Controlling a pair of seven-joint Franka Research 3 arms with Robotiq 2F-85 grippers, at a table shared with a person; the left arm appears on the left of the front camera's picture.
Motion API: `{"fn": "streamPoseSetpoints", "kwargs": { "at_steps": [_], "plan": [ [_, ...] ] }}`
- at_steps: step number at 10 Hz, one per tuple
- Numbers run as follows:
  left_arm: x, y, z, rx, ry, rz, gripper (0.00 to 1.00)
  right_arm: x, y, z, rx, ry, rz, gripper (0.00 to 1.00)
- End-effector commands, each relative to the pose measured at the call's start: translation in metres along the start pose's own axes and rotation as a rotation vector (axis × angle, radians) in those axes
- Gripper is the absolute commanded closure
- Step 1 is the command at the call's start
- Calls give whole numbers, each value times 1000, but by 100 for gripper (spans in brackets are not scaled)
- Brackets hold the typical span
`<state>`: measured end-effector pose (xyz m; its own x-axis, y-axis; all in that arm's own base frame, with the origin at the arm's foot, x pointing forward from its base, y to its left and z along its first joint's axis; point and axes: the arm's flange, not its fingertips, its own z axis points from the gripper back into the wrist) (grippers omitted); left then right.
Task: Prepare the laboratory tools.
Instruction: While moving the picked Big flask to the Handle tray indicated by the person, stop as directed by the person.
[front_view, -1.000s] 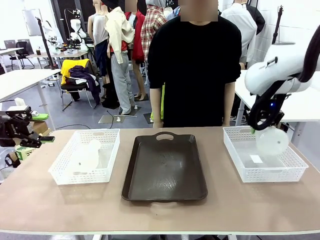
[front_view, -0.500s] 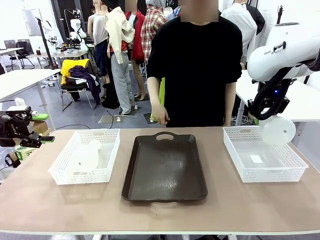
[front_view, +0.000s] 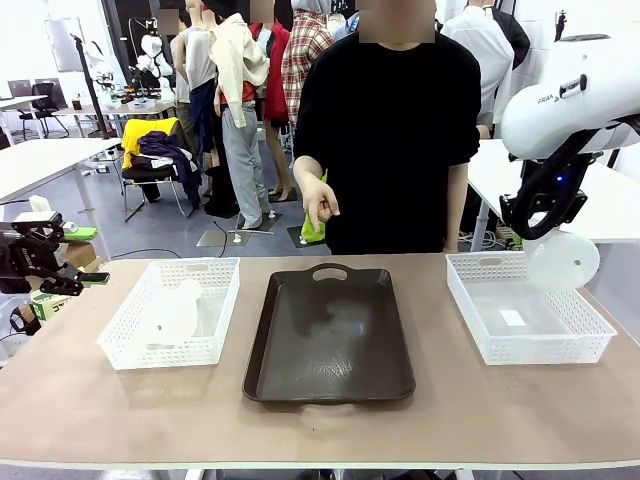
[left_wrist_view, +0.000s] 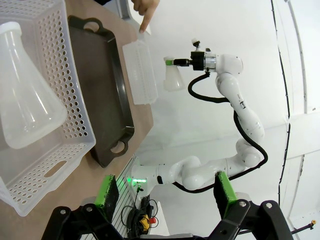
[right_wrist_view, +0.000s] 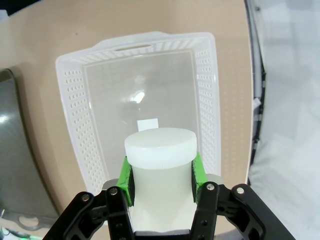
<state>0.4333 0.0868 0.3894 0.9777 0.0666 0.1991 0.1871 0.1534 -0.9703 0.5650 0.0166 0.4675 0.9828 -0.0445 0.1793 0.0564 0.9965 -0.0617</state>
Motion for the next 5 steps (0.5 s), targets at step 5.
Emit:
{"fn": "streamPoseSetpoints", "kwargs": {
  "at_steps": [5],
  "plan": [
    [1, -2, 1, -1, -6, 7, 0, 6, 2, -6, -1, 12, 2, 100]
  ]
}}
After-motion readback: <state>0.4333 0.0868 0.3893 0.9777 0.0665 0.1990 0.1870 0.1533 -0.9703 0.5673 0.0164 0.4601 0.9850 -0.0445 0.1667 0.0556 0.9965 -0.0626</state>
